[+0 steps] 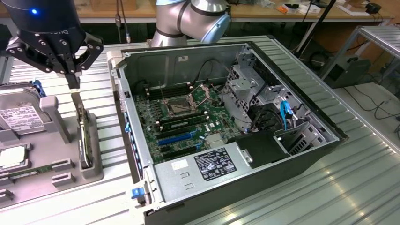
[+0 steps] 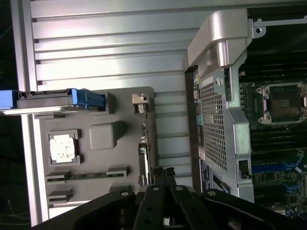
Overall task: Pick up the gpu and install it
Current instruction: 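Reach for the gpu, then pick up the gpu and move the gpu toward the slot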
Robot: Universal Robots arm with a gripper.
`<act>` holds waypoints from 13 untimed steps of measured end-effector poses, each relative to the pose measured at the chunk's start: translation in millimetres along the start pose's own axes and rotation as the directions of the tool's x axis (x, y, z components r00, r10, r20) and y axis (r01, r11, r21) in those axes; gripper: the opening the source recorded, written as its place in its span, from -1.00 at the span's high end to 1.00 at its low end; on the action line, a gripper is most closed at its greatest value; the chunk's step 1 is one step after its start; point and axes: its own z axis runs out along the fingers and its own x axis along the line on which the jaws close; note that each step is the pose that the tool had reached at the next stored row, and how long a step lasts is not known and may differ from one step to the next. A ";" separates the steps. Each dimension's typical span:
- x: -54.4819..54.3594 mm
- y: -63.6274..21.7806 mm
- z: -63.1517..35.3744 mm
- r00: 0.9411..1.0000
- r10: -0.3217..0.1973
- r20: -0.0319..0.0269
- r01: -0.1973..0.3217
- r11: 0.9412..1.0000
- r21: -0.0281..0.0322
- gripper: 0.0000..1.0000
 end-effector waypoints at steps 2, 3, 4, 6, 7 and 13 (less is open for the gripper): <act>1.7 -0.1 0.1 1.000 0.000 0.000 0.000 1.000 0.000 0.79; 3.6 -0.3 0.3 1.000 0.000 0.000 0.000 1.000 0.000 0.79; 5.0 -0.4 0.2 1.000 0.000 0.000 0.000 1.000 0.000 0.79; 6.3 -0.5 0.3 1.000 0.000 0.000 0.000 1.000 0.000 0.79; 6.4 -0.5 0.3 1.000 0.000 0.000 0.000 1.000 0.000 0.79; 6.5 -0.5 0.3 1.000 0.000 0.000 0.000 1.000 0.000 0.79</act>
